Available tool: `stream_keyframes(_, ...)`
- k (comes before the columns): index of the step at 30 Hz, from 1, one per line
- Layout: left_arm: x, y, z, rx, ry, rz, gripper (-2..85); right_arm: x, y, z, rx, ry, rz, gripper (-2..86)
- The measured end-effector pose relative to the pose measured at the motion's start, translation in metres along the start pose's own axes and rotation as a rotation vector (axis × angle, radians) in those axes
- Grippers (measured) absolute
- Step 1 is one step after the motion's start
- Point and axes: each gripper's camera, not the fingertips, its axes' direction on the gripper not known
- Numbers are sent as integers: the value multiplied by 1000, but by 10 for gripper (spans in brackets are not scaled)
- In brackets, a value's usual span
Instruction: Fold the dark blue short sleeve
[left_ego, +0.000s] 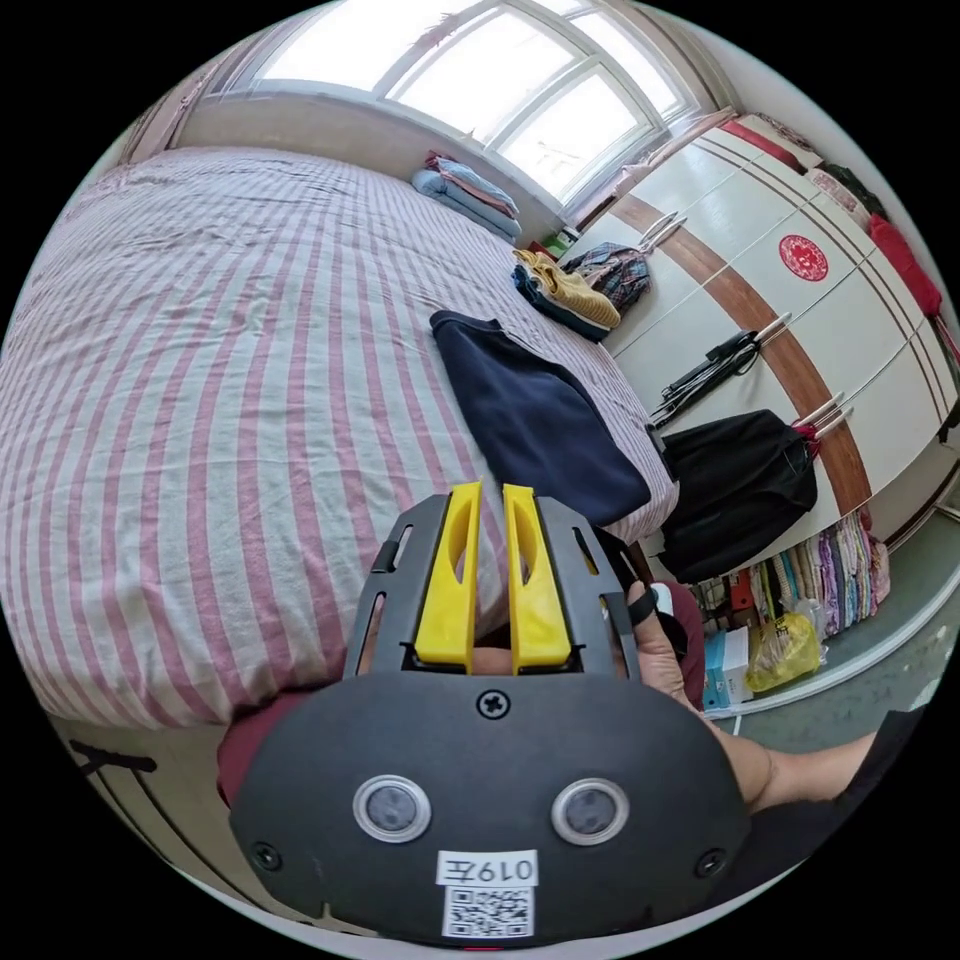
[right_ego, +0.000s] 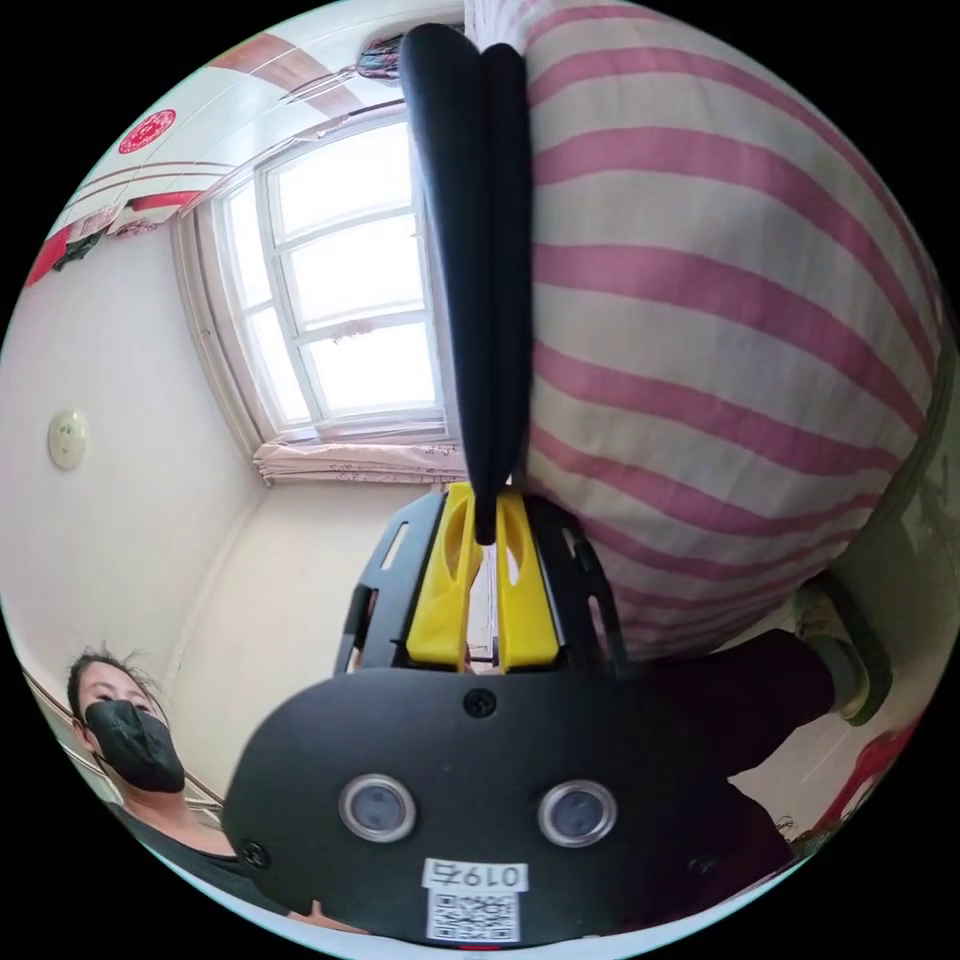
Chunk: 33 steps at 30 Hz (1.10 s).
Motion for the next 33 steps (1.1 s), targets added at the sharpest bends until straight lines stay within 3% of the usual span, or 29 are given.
stream_keyframes(3,-22,-16,10,-53,122,-68,45,-9,-2,-2,-5,-20,14,12)
stream_keyframes(5,-55,-31,31,-137,364,-211,73,-16,-3,-2,-19,-27,15,9)
stream_keyframes(8,-87,-55,50,-171,554,-317,107,-29,-5,-3,-35,-43,16,5)
stream_keyframes(14,-97,-114,77,-271,481,-303,145,-45,-2,-17,-70,-89,59,2)
stream_keyframes(21,-114,-136,112,-256,600,-422,156,-68,0,-42,-110,-155,104,2)
stream_keyframes(25,-127,-144,127,-201,655,-509,142,-85,-2,-49,-159,-145,95,-1)
stream_keyframes(33,-125,-162,142,-209,609,-463,80,-124,-10,-62,-251,-7,26,-4)
